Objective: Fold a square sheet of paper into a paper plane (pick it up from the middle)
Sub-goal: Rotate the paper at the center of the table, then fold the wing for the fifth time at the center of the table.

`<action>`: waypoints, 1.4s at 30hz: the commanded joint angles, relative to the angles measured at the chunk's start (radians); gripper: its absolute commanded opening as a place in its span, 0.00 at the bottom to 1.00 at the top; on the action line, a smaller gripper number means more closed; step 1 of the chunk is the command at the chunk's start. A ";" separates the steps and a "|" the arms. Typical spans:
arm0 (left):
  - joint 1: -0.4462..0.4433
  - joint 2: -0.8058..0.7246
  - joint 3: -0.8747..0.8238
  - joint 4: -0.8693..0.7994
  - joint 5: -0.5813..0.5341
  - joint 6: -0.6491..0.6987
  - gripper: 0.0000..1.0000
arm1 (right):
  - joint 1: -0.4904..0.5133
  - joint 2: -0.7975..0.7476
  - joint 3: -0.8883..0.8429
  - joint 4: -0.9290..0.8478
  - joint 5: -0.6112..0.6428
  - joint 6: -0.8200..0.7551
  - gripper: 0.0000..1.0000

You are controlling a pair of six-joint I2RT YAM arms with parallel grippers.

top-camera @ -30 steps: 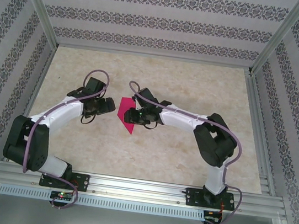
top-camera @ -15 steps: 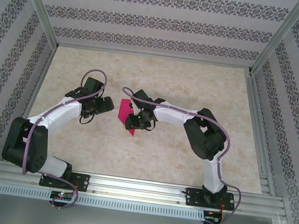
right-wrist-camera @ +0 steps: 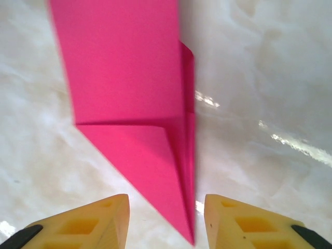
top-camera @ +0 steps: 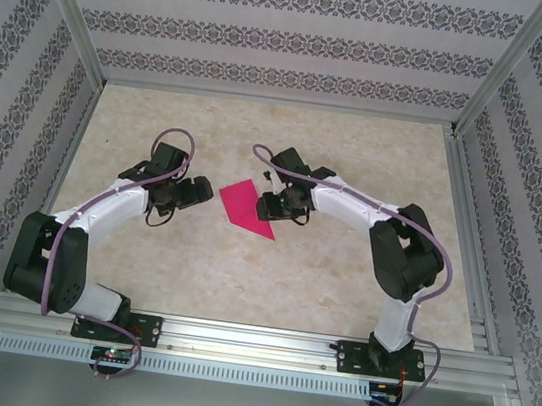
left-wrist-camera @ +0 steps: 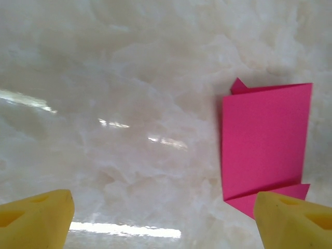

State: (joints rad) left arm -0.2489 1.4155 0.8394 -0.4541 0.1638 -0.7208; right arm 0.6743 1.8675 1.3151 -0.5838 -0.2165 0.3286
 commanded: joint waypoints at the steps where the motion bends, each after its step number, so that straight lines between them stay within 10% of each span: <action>1: 0.007 0.015 -0.036 0.115 0.110 -0.045 0.90 | 0.014 -0.024 -0.048 0.170 -0.037 0.143 0.43; 42: -0.160 0.309 -0.023 0.526 0.379 -0.288 0.64 | -0.122 0.199 -0.119 0.340 -0.229 0.306 0.34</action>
State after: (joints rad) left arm -0.3954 1.7103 0.7925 -0.0006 0.5156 -1.0042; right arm 0.5659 2.0247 1.2278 -0.2375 -0.4549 0.6163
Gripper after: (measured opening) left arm 0.641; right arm 0.345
